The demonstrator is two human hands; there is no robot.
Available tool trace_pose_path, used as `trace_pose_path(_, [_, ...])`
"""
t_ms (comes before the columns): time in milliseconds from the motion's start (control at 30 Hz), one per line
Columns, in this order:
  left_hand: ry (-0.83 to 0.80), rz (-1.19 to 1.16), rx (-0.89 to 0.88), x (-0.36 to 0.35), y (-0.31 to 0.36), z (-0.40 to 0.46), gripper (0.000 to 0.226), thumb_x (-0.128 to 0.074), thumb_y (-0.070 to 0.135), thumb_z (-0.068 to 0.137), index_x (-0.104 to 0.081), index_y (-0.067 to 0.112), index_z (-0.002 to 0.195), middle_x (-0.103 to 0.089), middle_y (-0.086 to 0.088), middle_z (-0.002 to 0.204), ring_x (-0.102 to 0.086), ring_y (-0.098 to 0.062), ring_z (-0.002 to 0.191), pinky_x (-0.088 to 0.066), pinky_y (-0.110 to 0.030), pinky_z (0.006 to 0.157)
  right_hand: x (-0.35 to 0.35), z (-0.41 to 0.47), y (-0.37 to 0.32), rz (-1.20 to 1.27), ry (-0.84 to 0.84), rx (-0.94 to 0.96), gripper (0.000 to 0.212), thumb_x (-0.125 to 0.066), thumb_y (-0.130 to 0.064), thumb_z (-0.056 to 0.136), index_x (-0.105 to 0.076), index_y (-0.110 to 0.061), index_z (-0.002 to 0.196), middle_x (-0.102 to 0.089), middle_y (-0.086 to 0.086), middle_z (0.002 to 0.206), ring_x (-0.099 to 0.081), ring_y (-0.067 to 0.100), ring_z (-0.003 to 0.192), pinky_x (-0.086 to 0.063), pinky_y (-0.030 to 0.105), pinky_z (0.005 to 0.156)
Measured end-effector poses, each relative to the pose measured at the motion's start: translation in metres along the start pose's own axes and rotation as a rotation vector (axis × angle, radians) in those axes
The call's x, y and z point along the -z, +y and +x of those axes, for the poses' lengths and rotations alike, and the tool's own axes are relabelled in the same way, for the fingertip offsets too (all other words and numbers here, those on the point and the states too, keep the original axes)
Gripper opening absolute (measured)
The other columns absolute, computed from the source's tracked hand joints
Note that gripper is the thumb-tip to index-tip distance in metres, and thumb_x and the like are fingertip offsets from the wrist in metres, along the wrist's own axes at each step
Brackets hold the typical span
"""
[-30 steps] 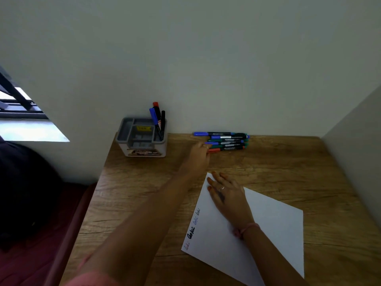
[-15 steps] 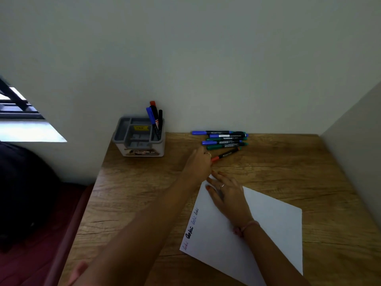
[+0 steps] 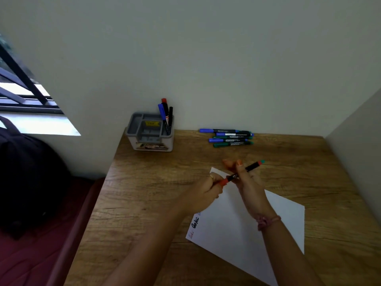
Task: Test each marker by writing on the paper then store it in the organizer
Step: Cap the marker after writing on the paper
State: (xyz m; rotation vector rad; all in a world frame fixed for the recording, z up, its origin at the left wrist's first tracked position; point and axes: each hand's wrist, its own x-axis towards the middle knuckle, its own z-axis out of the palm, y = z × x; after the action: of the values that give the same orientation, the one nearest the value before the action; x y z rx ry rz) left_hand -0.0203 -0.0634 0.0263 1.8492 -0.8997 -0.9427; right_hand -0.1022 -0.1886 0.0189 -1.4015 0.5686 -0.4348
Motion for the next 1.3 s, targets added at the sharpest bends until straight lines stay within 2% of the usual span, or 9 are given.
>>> trace_pose_path(100, [0.019,-0.056,-0.016,-0.012,0.003,-0.01,0.032,-0.035,0.037,0.1,-0.055,0.013,0.105,-0.054,0.004,0.085,-0.05,-0.006,0.075,-0.046,-0.029,0.075,-0.008,-0.007,0.003,-0.003,-0.015,0.011,0.042,-0.04,-0.042,0.088,-0.065,-0.011,0.103,-0.069,-0.002,0.105,-0.065,0.008,0.098,-0.051,0.023,0.08])
trace_pose_path(200, [0.031,-0.141,-0.047,-0.024,0.002,-0.016,0.021,-0.031,0.036,0.1,-0.05,0.028,0.103,-0.049,0.013,0.082,-0.049,0.005,0.069,-0.045,-0.021,0.07,-0.015,-0.015,0.006,0.061,0.01,0.024,0.046,-0.04,-0.041,0.088,-0.058,-0.006,0.112,-0.07,-0.005,0.103,-0.065,0.011,0.1,-0.052,0.023,0.078])
trace_pose_path(333, [0.13,-0.251,-0.081,-0.034,0.0,-0.02,0.023,-0.032,0.031,0.101,-0.05,0.021,0.111,-0.044,0.01,0.07,-0.041,0.0,0.058,-0.038,-0.021,0.06,-0.021,-0.03,0.008,0.134,0.067,0.08,0.036,-0.041,-0.036,0.088,-0.061,-0.011,0.104,-0.071,-0.008,0.093,-0.065,0.007,0.094,-0.05,0.019,0.079])
trace_pose_path(533, [0.268,-0.393,-0.127,-0.047,0.007,-0.025,0.025,-0.04,0.029,0.099,-0.057,0.03,0.118,-0.041,0.01,0.05,-0.035,-0.003,0.046,-0.031,-0.019,0.047,-0.028,-0.041,0.007,0.18,0.109,0.156,0.033,-0.039,-0.033,0.09,-0.062,-0.01,0.093,-0.07,-0.005,0.094,-0.064,0.01,0.1,-0.048,0.024,0.09])
trace_pose_path(733, [0.299,-0.514,-0.119,-0.053,0.012,-0.027,0.03,-0.044,0.023,0.098,-0.057,0.016,0.124,-0.036,0.004,0.051,-0.03,-0.003,0.041,-0.027,-0.015,0.04,-0.028,-0.044,0.004,0.214,0.09,0.175,0.039,-0.051,-0.061,0.083,-0.069,-0.026,0.087,-0.071,-0.001,0.097,-0.063,0.017,0.104,-0.049,0.025,0.09])
trace_pose_path(833, [0.307,-0.513,-0.112,-0.055,0.013,-0.028,0.028,-0.045,0.023,0.098,-0.058,0.019,0.122,-0.037,0.004,0.051,-0.031,-0.003,0.041,-0.026,-0.015,0.04,-0.027,-0.045,0.004,0.238,0.088,0.167,0.042,-0.046,-0.053,0.087,-0.065,-0.016,0.09,-0.071,-0.002,0.094,-0.063,0.018,0.104,-0.048,0.028,0.09])
trace_pose_path(967, [0.302,-0.523,-0.101,-0.056,0.012,-0.028,0.025,-0.046,0.024,0.097,-0.06,0.023,0.118,-0.036,0.0,0.052,-0.031,-0.003,0.04,-0.027,-0.015,0.039,-0.028,-0.047,0.004,0.245,0.07,0.151,0.06,-0.057,-0.068,0.073,-0.063,-0.012,0.094,-0.071,-0.002,0.094,-0.063,0.015,0.102,-0.049,0.019,0.083])
trace_pose_path(1200, [0.279,-0.564,-0.074,-0.058,0.013,-0.03,0.02,-0.046,0.026,0.097,-0.062,0.026,0.109,-0.043,0.008,0.043,-0.034,-0.003,0.038,-0.029,-0.015,0.039,-0.026,-0.046,0.004,0.335,0.044,0.125,0.04,-0.049,-0.049,0.081,-0.062,-0.012,0.091,-0.071,0.0,0.093,-0.064,0.016,0.101,-0.049,0.02,0.084])
trace_pose_path(1300, [0.258,-0.506,-0.058,-0.057,0.013,-0.033,0.027,-0.045,0.031,0.097,-0.057,0.022,0.119,-0.049,-0.004,0.046,-0.041,-0.015,0.038,-0.038,-0.025,0.041,-0.024,-0.042,0.002,0.294,0.023,0.107,0.037,-0.048,-0.043,0.084,-0.062,-0.01,0.09,-0.071,0.002,0.097,-0.063,0.021,0.104,-0.05,0.025,0.086])
